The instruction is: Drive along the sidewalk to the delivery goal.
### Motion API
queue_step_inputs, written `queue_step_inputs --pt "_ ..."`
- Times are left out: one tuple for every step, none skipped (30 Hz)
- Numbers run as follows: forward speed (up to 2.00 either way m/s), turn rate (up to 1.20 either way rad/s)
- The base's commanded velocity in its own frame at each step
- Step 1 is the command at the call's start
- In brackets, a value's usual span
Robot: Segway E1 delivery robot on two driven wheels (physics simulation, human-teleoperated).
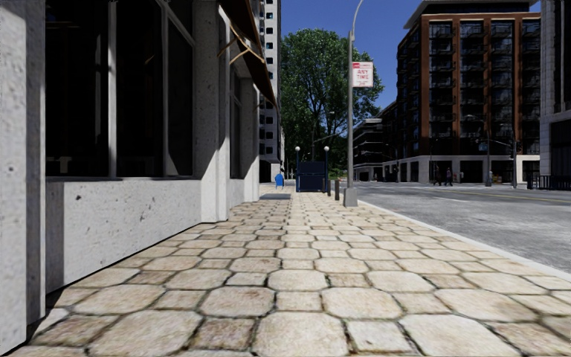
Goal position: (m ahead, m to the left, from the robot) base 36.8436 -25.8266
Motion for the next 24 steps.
queue_step_inputs --pt "1.98 0.00" --pt "1.98 0.00" --pt "1.98 0.00" --pt "1.98 0.00" --pt "1.98 0.00" --pt "1.98 0.00" --pt "1.98 0.00" --pt "1.98 0.00" --pt "1.98 0.00" --pt "1.98 0.00" --pt "1.98 0.00" --pt "1.97 0.00" --pt "1.97 0.00" --pt "1.97 0.00" --pt "1.97 0.00" --pt "1.97 0.00" --pt "1.97 0.00" --pt "1.99 0.00" --pt "1.99 0.00" --pt "1.99 0.00" --pt "1.99 0.00" --pt "1.99 0.00" --pt "1.99 0.00" --pt "1.99 0.00"
